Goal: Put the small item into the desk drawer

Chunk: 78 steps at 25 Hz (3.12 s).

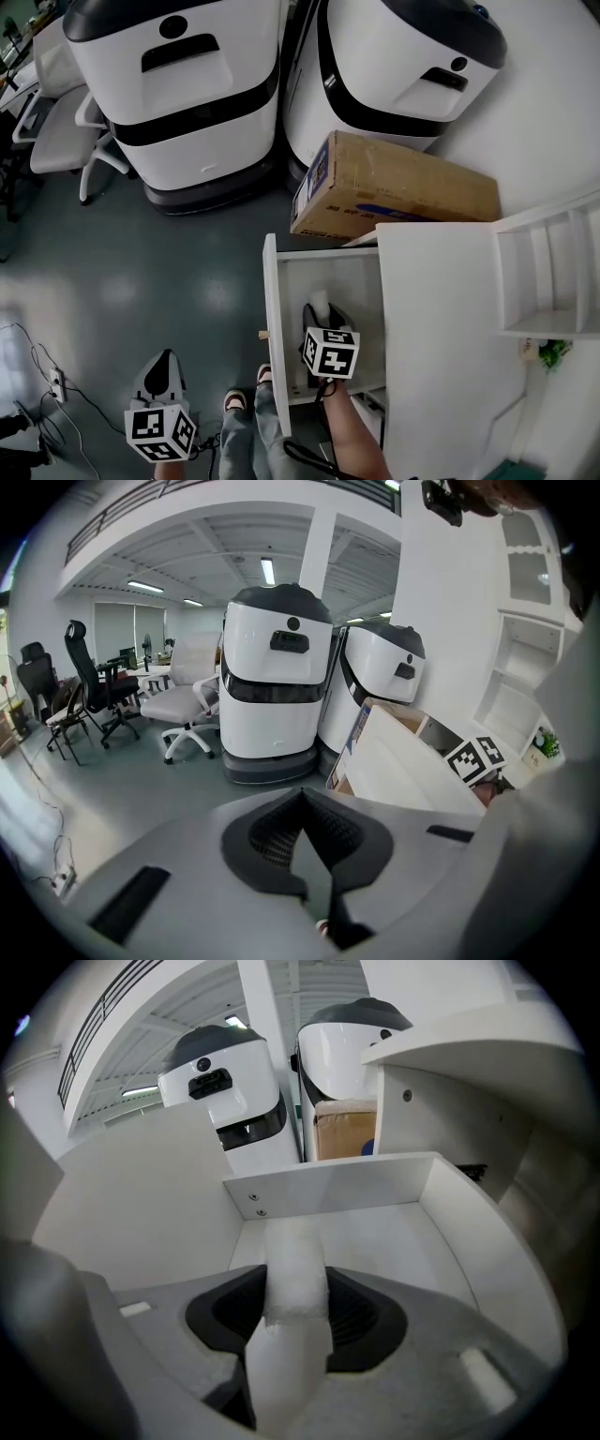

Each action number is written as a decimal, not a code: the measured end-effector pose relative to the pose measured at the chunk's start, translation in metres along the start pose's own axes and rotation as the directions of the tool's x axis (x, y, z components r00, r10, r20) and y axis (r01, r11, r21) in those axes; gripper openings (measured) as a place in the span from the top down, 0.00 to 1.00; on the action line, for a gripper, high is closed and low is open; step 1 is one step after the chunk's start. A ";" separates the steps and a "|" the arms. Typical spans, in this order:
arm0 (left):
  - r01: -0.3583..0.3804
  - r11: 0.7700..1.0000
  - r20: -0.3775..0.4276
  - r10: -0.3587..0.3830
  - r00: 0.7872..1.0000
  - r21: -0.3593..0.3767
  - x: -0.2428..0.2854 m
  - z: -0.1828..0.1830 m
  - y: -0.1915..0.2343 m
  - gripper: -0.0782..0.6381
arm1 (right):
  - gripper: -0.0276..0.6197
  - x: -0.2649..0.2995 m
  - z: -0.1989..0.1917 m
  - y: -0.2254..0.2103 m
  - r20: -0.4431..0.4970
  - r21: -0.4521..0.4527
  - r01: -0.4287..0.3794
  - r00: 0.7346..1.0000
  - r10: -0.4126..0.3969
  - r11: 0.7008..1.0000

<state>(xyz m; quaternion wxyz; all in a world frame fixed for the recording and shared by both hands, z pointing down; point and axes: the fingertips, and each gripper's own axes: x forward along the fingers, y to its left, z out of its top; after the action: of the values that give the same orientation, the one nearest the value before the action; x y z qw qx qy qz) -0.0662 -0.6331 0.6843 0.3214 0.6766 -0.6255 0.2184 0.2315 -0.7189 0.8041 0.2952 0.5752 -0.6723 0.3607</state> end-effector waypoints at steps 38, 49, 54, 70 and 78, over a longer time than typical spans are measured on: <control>0.010 1.000 -0.002 -0.010 1.000 -0.012 -0.013 -0.004 0.001 0.89 | 0.66 0.000 -0.015 0.000 -0.068 -0.005 0.008 0.998 -0.009 1.000; 0.089 0.995 0.045 -0.090 0.995 0.034 -0.041 0.014 -0.018 0.89 | 0.66 -0.069 -0.008 0.007 -0.011 0.022 0.018 1.000 -0.018 1.000; 0.135 0.989 0.060 -0.139 0.989 0.058 -0.059 0.022 -0.034 0.89 | 0.68 -0.119 -0.006 0.011 0.031 0.021 0.025 0.999 -0.026 0.999; 0.281 0.938 0.197 -0.321 0.926 0.202 -0.134 0.087 -0.106 0.89 | 0.95 -0.310 0.019 0.027 0.324 0.032 0.097 0.941 -0.102 0.995; 0.335 0.898 0.295 -0.415 0.861 0.286 -0.181 0.134 -0.140 0.89 | 0.95 -0.397 0.031 0.008 0.457 0.081 0.175 0.869 -0.192 0.981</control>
<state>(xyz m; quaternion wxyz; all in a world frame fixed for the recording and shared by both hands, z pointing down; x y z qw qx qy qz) 0.0353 -0.5989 0.4418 0.1636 0.8455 -0.4989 0.0974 0.2892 -0.5220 0.4632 0.1488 0.7109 -0.6589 0.1959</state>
